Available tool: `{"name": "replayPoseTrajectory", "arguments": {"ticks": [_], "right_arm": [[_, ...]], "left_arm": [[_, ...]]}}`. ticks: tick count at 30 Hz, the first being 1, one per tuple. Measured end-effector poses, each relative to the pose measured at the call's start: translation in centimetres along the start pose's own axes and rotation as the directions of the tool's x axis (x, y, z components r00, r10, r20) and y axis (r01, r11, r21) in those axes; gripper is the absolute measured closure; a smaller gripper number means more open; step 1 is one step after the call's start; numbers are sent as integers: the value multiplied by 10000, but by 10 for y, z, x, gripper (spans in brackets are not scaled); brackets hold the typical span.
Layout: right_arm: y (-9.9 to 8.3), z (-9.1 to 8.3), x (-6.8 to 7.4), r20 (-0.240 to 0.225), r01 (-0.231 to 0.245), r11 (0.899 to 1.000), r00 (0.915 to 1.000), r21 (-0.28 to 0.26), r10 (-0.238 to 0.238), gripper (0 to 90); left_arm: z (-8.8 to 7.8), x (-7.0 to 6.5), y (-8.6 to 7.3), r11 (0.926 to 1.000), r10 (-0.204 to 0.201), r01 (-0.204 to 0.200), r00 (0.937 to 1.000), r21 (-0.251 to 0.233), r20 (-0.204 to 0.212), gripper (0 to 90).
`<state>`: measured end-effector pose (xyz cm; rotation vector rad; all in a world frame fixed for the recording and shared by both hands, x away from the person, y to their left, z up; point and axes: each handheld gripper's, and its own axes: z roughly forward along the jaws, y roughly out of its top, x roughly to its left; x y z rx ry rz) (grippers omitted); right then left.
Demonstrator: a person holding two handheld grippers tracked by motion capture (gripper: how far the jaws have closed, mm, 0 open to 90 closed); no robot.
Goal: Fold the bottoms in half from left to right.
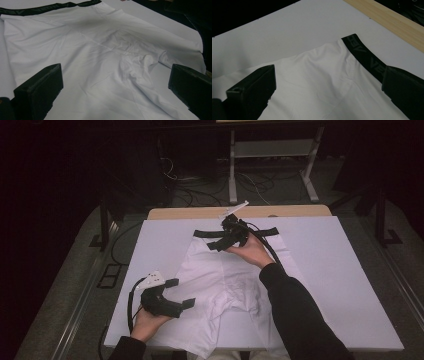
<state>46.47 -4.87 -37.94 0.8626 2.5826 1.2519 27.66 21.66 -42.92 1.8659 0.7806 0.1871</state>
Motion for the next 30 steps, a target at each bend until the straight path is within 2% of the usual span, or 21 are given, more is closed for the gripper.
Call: {"name": "replayPoseTrajectory", "arguments": {"ticks": [19, 30], "right_arm": [[15, 47, 6, -191, -78, 9996, 9998, 262, 83, 0], [23, 67, 4, -207, -132, 9993, 9997, 336, 139, 0]], "left_arm": [[0, 0, 0, 10000, 23, -22, 9999, -35, 119, 0], [0, 0, 0, 10000, 2, -1, 9999, -51, 157, 0]]}}
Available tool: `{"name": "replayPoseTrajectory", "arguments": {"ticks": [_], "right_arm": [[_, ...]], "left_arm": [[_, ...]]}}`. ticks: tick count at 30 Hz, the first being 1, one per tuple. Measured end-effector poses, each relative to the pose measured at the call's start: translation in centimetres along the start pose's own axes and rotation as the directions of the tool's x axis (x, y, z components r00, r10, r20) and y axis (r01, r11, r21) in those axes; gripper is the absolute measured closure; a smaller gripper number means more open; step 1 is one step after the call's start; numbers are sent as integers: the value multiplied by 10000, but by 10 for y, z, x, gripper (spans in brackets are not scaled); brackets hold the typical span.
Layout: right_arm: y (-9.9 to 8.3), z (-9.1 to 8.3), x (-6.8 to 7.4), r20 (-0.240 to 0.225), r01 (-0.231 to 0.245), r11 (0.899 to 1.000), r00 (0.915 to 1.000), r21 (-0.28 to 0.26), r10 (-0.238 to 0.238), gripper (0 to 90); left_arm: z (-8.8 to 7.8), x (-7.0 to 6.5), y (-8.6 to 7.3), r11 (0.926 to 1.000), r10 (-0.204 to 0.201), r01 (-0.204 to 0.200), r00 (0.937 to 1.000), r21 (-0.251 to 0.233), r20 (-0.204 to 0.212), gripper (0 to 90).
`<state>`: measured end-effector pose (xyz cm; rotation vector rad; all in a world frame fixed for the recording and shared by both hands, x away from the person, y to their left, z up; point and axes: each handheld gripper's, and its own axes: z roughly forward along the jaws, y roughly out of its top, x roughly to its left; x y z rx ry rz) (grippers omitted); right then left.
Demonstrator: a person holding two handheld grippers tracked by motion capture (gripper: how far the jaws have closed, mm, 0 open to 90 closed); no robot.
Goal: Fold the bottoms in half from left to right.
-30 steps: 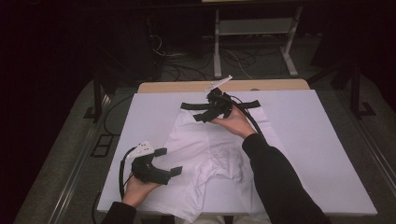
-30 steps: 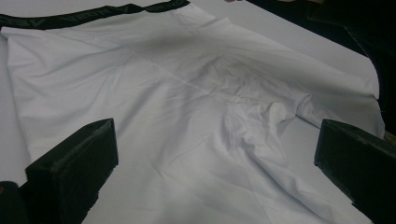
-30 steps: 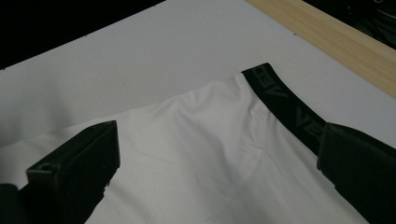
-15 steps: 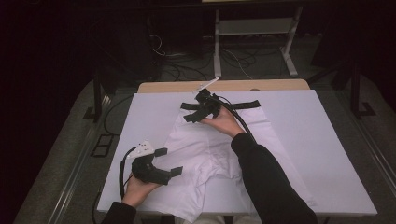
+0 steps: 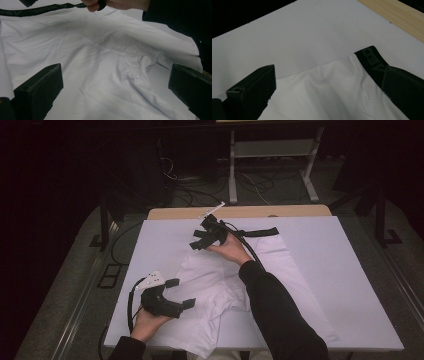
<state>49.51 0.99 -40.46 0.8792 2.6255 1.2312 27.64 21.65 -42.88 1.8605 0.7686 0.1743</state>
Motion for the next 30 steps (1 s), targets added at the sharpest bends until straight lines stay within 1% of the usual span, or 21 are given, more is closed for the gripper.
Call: {"name": "replayPoseTrajectory", "arguments": {"ticks": [9, 21, 23, 30], "right_arm": [[8, 13, -3, 18, 39, 10000, 10000, 55, -39, 0], [18, 32, -10, 51, -132, 9999, 9999, 17, 132, 0], [18, 36, -11, 108, -106, 9999, 9999, 60, 106, 18], [16, 49, -16, 211, -175, 9997, 9996, 183, 171, 23]], "left_arm": [[0, 0, 0, 10000, -13, 13, 10000, -34, 35, 0], [-1, 0, 0, 10000, -20, 21, 10000, -61, 79, 0], [-1, 0, 0, 10000, -13, 14, 10000, -66, 95, 0], [0, 0, 0, 10000, -16, 17, 9999, -60, 122, 0]]}}
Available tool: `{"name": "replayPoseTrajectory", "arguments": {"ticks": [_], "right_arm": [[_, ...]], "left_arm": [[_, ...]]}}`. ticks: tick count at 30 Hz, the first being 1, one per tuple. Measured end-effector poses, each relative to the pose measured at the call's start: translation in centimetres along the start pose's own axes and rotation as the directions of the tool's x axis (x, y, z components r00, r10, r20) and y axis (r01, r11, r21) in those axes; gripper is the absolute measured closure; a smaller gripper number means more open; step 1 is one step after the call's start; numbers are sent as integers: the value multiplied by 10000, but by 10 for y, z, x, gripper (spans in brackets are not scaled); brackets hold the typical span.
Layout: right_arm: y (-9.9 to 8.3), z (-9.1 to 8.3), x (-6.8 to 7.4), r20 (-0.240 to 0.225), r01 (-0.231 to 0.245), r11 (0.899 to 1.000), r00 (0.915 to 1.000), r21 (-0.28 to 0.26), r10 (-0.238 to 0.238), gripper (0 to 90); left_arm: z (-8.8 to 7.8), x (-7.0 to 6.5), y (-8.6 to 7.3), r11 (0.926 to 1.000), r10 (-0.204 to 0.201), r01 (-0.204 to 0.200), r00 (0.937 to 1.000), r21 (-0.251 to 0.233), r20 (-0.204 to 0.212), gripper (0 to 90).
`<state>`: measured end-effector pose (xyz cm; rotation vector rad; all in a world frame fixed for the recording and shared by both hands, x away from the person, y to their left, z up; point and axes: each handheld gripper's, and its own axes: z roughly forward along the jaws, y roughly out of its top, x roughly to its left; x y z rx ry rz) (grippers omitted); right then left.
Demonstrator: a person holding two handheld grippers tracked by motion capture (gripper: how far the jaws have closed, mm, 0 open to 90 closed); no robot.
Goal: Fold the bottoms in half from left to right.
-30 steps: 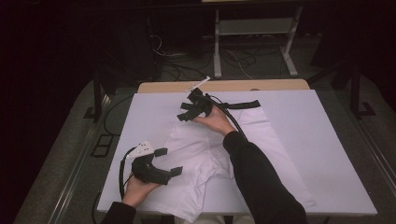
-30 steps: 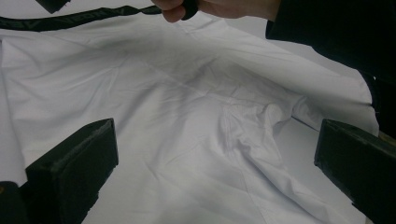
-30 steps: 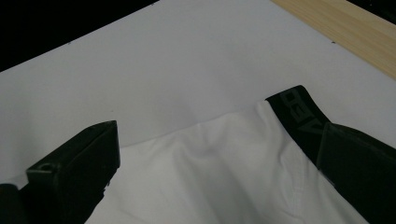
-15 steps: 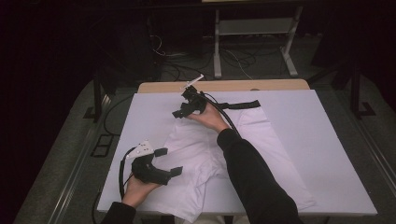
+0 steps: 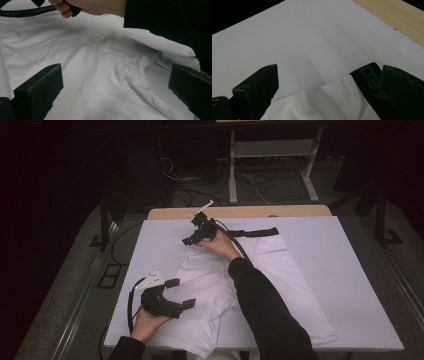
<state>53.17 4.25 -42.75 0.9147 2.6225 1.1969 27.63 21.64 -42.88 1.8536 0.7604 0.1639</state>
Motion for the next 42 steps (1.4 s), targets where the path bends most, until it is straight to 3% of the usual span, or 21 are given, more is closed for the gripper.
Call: {"name": "replayPoseTrajectory", "arguments": {"ticks": [4, 11, 15, 25, 35, 39, 42], "right_arm": [[-1, 7, -4, 84, -96, 10000, 9999, -10, 96, 26], [-5, 19, -10, 483, -231, 9997, 9986, 38, 229, 137], [-8, 23, -14, 680, -379, 9992, 9970, 79, 373, 150], [-9, 25, -17, 1307, -346, 9994, 9908, -24, 346, 340], [-6, 27, -14, 1941, -38, 9999, 9810, 162, 5, 529], [-6, 26, -11, 2068, -89, 9997, 9784, 205, 45, 621], [-5, 25, -13, 1818, -399, 9991, 9827, 147, 366, 713]], "left_arm": [[0, 0, 0, 10000, -7, 7, 10000, 9, 13, 0], [0, 1, 0, 10000, -24, 24, 10000, -18, 52, 0], [0, 1, 0, 10000, -55, 55, 10000, -43, 81, 0], [1, 1, 0, 10000, -83, 83, 9999, -34, 77, 0], [1, 1, 0, 10000, -87, 87, 9999, -22, 63, 0], [1, 2, 0, 10000, -70, 70, 10000, 22, 48, 0], [1, 2, 0, 10000, -75, 75, 10000, 42, 34, 0]]}}
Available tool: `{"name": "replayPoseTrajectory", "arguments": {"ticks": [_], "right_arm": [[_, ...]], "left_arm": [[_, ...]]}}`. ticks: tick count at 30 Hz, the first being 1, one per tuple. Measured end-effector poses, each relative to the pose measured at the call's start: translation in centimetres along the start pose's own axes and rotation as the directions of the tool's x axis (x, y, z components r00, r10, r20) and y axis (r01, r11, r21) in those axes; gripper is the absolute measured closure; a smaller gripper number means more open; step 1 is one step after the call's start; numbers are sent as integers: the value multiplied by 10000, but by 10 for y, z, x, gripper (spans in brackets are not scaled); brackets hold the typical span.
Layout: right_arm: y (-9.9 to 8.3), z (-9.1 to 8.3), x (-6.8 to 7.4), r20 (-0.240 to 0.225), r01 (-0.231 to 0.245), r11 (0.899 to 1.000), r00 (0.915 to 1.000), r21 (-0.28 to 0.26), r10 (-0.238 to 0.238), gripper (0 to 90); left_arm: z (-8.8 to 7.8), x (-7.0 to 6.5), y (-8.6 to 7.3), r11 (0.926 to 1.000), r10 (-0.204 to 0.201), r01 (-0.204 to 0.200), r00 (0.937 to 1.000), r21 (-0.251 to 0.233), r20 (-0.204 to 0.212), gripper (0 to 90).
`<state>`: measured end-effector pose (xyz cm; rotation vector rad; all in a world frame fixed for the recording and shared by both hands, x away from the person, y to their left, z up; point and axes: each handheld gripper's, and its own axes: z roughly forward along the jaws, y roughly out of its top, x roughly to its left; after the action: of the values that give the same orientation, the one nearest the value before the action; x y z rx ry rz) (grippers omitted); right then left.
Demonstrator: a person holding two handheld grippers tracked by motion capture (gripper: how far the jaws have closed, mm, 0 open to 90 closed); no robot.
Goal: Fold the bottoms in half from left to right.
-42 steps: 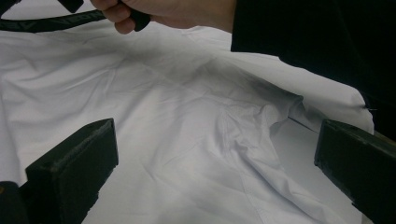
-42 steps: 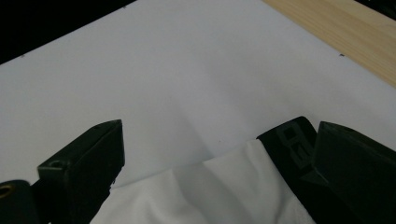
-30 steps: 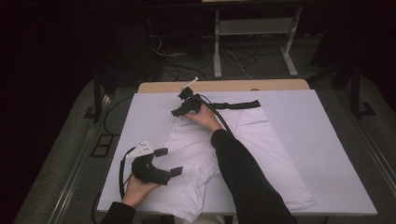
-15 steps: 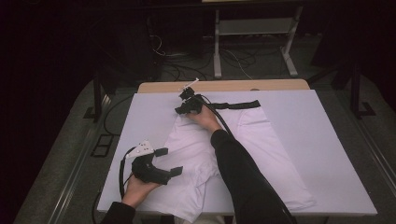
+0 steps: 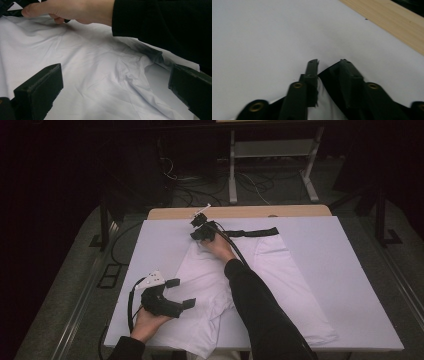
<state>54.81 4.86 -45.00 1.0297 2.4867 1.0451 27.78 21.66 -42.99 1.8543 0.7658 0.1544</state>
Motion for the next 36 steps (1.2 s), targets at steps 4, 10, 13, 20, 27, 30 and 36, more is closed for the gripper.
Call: {"name": "replayPoseTrajectory", "arguments": {"ticks": [4, 10, 13, 20, 27, 30, 36], "right_arm": [[0, -1, -1, -181, -294, 9996, 9994, 19, 294, 819], [2, -7, 2, 66, -327, 9993, 9994, 168, 325, 856], [1, -11, 5, 103, -344, 9993, 9994, 138, 342, 857], [-4, -22, 12, 203, -198, 9996, 9996, -220, 202, 858], [-10, -35, 14, 184, -206, 9976, 9996, -658, 218, 859], [-11, -39, 15, 196, -142, 9967, 9997, -798, 159, 859], [-13, -45, 17, 250, -156, 9951, 9995, -981, 181, 859]], "left_arm": [[-1, 0, 0, 10000, -75, 74, 10000, -14, -57, 0], [-6, 2, -1, 9994, -351, 352, 9992, 19, -210, 0], [-9, 2, 3, 9991, -403, 407, 9979, 66, -517, 0], [-15, 1, 8, 9962, -598, 632, 9965, 597, -576, 0], [-26, 1, 10, 9939, -726, 783, 9947, 776, -732, 0], [-30, 3, 8, 9918, -855, 927, 9930, 884, -820, 0], [-36, 6, 3, 9864, -1087, 1186, 9900, 1137, -896, 0]]}}
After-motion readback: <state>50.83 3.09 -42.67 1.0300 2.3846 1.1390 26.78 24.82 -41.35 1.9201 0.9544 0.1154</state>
